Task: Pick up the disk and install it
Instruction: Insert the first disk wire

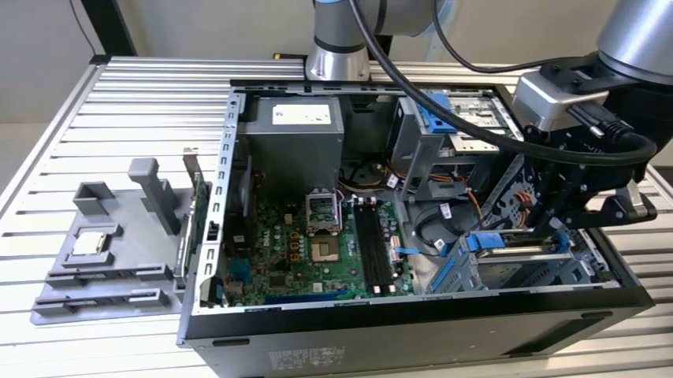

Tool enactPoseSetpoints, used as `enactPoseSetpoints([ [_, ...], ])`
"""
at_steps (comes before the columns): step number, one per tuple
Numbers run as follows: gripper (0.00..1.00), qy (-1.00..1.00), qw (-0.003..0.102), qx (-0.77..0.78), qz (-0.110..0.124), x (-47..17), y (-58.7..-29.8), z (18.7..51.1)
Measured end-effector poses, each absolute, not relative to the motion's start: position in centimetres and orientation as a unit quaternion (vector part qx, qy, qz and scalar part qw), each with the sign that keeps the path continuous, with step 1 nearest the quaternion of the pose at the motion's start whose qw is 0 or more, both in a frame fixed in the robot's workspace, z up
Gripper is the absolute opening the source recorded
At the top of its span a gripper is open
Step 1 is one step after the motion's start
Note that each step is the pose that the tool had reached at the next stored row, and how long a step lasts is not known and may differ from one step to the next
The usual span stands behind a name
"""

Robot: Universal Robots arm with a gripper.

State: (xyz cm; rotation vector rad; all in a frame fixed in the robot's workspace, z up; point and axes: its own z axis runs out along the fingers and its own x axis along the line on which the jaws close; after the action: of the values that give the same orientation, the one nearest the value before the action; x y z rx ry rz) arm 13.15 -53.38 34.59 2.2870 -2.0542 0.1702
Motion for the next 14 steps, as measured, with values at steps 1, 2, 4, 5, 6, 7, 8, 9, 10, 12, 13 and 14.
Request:
enactPoseSetpoints([
  [1,0.00,-0.667,0.031,0.742,0.055,13.15,-53.37,34.59],
  [2,0.00,-0.667,0.031,0.742,0.055,13.15,-53.37,34.59],
  [4,0.00,-0.668,0.031,0.742,0.055,13.15,-53.37,34.58],
  [5,0.00,-0.668,0.031,0.741,0.055,13.14,-53.37,34.58],
  [6,0.00,-0.669,0.031,0.740,0.055,13.14,-53.37,34.58],
  [7,0.00,-0.670,0.031,0.740,0.056,13.15,-53.36,34.57],
  [8,0.00,-0.671,0.031,0.739,0.056,13.15,-53.35,34.57],
  [9,0.00,-0.672,0.030,0.738,0.058,13.13,-53.32,34.57],
  [10,0.00,-0.672,0.029,0.737,0.059,13.11,-53.29,34.57],
  [12,0.00,-0.674,0.027,0.736,0.062,13.08,-53.25,34.56],
  [13,0.00,-0.675,0.025,0.735,0.065,13.04,-53.23,34.55],
  [14,0.00,-0.676,0.023,0.734,0.068,13.00,-53.22,34.54],
])
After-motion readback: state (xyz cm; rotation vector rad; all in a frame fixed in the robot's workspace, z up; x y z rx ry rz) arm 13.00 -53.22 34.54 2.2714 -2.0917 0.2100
